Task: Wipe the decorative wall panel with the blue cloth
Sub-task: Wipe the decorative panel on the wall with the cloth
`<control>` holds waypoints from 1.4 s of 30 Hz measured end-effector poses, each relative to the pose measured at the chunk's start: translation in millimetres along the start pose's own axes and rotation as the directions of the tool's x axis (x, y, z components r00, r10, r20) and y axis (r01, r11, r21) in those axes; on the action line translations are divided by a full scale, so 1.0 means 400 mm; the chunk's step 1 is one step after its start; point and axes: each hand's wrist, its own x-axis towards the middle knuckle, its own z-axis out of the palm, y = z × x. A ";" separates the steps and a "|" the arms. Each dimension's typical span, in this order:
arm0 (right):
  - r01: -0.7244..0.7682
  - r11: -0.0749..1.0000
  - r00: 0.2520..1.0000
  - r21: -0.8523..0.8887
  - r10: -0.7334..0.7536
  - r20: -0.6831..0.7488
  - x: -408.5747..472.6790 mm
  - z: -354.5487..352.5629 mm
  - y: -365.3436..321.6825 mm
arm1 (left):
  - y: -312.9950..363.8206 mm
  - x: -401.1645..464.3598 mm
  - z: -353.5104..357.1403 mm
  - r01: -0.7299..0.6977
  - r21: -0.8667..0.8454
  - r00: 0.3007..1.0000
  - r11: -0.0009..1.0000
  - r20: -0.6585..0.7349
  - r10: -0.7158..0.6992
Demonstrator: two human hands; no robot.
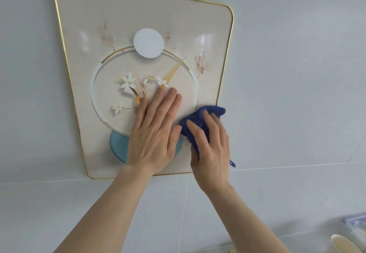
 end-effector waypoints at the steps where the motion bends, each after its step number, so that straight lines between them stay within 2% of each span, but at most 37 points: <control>1: 0.023 1.000 0.999 0.005 -0.023 0.028 -0.013 0.011 0.005 | -0.006 0.001 0.011 -0.005 -0.012 1.000 1.000 -0.025 0.005; 4: 0.075 0.996 0.994 0.049 -0.078 0.076 -0.050 0.025 0.009 | -0.013 0.005 0.038 -0.013 -0.028 0.995 1.000 -0.103 0.010; 9: 0.153 0.987 0.987 0.040 -0.154 0.038 -0.108 0.061 0.040 | -0.011 0.007 0.069 0.001 0.025 0.978 1.000 -0.211 0.004; 14: 0.236 0.972 0.969 -0.011 -0.234 0.079 -0.152 0.057 0.071 | -0.016 0.005 0.076 -0.007 0.044 0.973 0.999 -0.230 0.017; 20: 0.325 0.946 0.944 -0.002 -0.325 0.054 -0.082 0.028 0.086 | -0.014 0.006 0.080 -0.005 0.065 0.968 0.998 -0.249 0.021; 23: 0.286 0.958 0.958 -0.012 -0.286 0.021 -0.054 0.014 0.079 | -0.013 0.003 0.083 -0.004 0.062 0.968 0.998 -0.250 0.019; 26: 0.173 0.985 0.976 -0.011 -0.173 -0.131 0.056 0.004 0.074 | -0.013 0.004 0.081 -0.001 0.059 0.969 0.998 -0.245 0.016; 28: 0.170 0.985 0.966 -0.036 -0.174 -0.193 0.110 0.000 0.070 | -0.013 0.005 0.080 -0.004 0.058 0.970 0.998 -0.243 0.018; 34: 0.134 0.991 0.964 -0.005 -0.132 -0.232 0.081 0.024 0.049 | -0.013 0.003 0.083 -0.003 0.056 0.966 0.998 -0.260 0.017; 37: 0.152 0.988 0.967 -0.028 -0.155 -0.202 0.027 0.032 0.052 | -0.012 0.003 0.084 -0.002 0.057 0.966 0.998 -0.257 0.017; 42: 0.202 0.973 0.975 -0.109 -0.211 -0.067 -0.101 0.033 0.076 | -0.012 0.003 0.083 0.001 0.055 0.967 0.998 -0.255 0.013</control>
